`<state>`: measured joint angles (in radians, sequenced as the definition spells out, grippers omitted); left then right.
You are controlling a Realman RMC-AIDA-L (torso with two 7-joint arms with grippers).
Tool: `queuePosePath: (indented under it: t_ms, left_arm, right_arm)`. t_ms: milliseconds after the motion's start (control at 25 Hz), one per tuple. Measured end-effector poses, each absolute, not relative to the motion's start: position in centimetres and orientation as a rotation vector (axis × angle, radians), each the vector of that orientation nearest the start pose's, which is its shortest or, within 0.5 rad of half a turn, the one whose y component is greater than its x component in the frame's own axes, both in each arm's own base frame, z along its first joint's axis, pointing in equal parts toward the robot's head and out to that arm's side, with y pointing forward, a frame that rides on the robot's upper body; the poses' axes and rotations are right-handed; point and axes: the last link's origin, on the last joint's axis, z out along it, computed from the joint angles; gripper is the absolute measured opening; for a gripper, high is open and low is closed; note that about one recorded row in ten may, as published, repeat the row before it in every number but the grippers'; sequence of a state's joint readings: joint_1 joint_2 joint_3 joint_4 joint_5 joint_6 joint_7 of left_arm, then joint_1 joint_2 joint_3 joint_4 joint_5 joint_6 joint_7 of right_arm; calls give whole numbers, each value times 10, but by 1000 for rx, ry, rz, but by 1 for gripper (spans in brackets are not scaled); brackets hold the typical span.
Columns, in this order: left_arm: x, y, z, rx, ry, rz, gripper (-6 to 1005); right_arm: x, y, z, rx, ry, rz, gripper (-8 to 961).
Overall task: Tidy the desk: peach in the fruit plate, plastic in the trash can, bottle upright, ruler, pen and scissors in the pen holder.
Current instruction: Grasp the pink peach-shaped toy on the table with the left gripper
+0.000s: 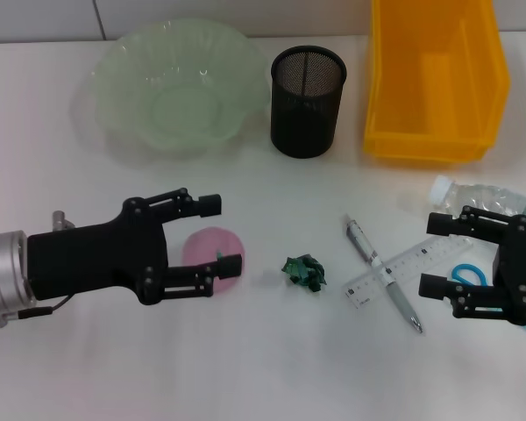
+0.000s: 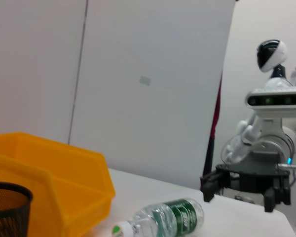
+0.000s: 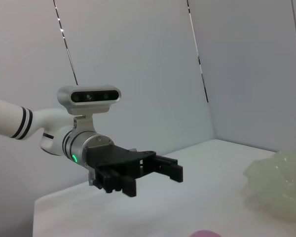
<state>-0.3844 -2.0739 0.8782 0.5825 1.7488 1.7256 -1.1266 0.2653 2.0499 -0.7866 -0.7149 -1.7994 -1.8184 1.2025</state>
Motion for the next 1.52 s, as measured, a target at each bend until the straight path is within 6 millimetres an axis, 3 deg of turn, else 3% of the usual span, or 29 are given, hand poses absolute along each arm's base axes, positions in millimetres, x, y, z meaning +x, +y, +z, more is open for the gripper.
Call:
queuePosePath:
  t_ms: [320,400,640,840,1240,1520]
  left_arm:
    - [-270,266,-8,-2696,-390,-1042,804]
    - [-276,264,1,-2596,-376,-1081,798]
    - [-287,268,7,-2495,-389,-1036,779]
    - [-300,275,-8,-2521,-459,-864,764]
    - [-299,286,-47,-2655,-477,-654,733]
    - [-303,289,-54,-2659,-484,-573,711]
  right_arm:
    - [291,245,20,-2736,478,938,819]
    - [291,245,20,-2733,479,939,819]
    - [291,246,21,-2727,484,942,819]
    - [290,247,22,-2726,489,943,819]
    - [291,247,23,-2721,500,946,818]
    - [291,247,23,-2719,501,947,818]
